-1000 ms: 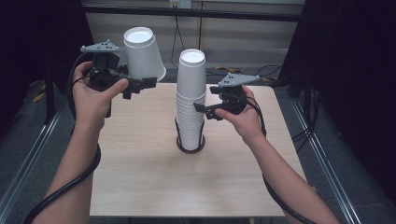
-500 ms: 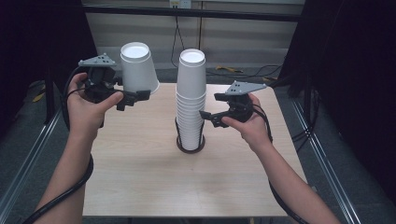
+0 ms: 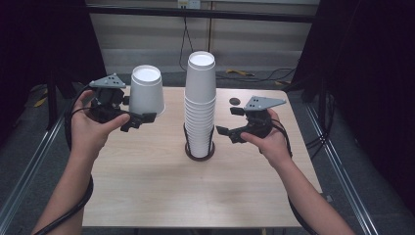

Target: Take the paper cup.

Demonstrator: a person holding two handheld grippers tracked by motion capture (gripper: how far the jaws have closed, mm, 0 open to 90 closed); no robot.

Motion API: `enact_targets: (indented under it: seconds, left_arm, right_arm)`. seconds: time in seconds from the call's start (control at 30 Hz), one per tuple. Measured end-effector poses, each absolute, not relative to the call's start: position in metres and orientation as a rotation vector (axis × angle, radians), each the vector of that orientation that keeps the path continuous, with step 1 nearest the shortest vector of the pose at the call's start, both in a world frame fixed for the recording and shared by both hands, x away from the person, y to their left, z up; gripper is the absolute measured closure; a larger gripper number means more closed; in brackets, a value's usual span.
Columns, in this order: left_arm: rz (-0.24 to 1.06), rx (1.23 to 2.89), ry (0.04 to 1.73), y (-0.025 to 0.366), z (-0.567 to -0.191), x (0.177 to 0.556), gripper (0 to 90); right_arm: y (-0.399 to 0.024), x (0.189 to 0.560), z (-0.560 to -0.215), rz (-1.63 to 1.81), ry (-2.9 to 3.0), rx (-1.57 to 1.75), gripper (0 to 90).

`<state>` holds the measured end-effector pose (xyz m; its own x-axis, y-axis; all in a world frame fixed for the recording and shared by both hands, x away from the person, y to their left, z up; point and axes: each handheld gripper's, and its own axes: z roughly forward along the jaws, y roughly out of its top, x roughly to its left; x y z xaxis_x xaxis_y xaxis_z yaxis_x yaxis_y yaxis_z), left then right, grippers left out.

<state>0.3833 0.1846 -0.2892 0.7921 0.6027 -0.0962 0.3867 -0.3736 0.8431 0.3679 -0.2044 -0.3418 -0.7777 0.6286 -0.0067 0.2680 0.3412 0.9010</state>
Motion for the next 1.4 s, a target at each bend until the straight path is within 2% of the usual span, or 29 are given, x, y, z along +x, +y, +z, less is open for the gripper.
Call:
enact_targets:
  seconds: [1.4]
  left_arm:
    - [0.180,2.307,0.673,0.158,-0.363,0.346,14.1]
  right_arm:
    - [-0.223,0.348,-0.375,1.341,2.439,0.632,14.8]
